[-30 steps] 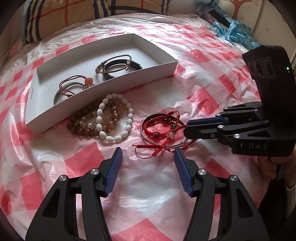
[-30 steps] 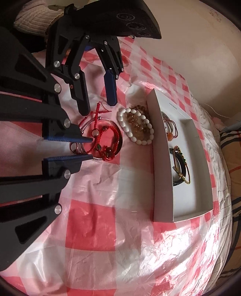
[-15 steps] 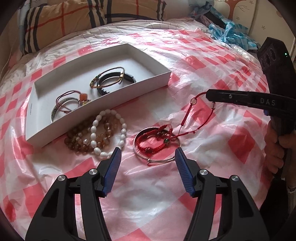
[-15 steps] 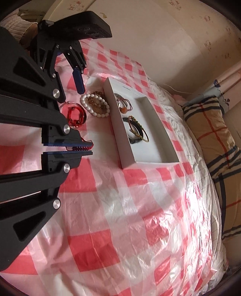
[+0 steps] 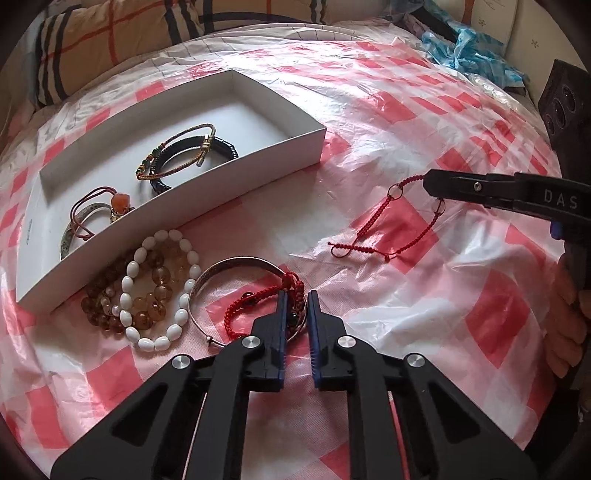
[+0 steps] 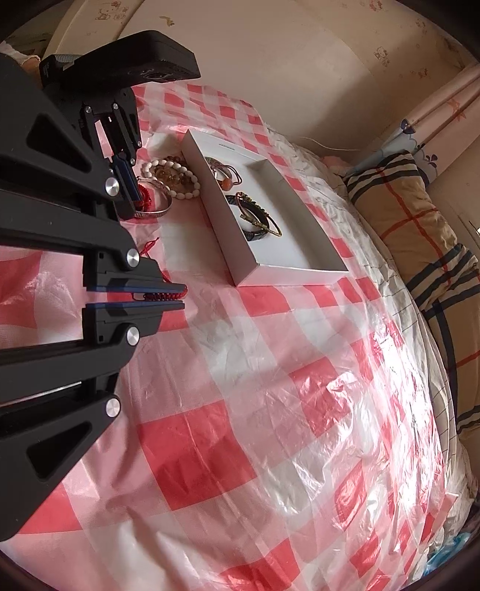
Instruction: Organize jewelry
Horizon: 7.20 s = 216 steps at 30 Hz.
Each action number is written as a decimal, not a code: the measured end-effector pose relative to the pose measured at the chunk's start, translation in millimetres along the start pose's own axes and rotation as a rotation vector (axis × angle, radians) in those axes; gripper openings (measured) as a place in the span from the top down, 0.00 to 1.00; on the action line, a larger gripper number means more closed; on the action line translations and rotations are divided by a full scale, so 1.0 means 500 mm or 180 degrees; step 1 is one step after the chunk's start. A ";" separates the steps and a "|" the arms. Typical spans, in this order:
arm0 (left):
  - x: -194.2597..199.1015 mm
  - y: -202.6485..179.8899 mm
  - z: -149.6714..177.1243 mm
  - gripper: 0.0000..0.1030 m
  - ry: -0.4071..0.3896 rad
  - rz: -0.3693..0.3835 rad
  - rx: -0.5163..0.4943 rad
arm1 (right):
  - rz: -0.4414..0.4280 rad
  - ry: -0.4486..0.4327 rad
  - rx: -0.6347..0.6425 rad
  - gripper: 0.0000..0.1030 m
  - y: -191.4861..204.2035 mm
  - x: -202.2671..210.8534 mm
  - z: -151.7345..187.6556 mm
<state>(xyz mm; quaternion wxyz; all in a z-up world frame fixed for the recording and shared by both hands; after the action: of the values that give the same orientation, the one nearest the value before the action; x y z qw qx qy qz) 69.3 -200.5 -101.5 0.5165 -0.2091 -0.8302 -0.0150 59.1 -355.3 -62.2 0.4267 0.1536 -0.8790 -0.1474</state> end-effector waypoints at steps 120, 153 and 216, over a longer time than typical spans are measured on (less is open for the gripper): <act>0.168 0.238 0.000 0.98 -0.0732 -0.0080 0.1218 | -0.0551 -0.0246 0.0559 0.90 0.149 0.011 -0.018; 0.203 0.195 -0.010 0.98 -0.1036 -0.0439 0.0764 | -0.1162 -0.0624 0.0434 0.90 0.246 0.055 -0.055; 0.229 0.218 -0.115 0.98 -0.1193 0.0055 0.0948 | -0.1108 -0.0780 0.0507 0.90 0.265 0.001 -0.151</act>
<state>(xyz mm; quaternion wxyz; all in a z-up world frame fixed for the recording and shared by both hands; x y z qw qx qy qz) 114.5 -77.0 3.5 0.3786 -0.1367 -0.9028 0.1512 99.5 -244.9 34.5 0.2714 0.3172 -0.8933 -0.1664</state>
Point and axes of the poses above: each gripper's, at about its wrist camera, not at the fingertips, and x roughly against the way its jaws point, y to its left, z to its underside, the point moved 7 cm from there along -x, roughly the way its jaws point, and after that the axes turned 13 degrees about x, right-handed, at the moved point
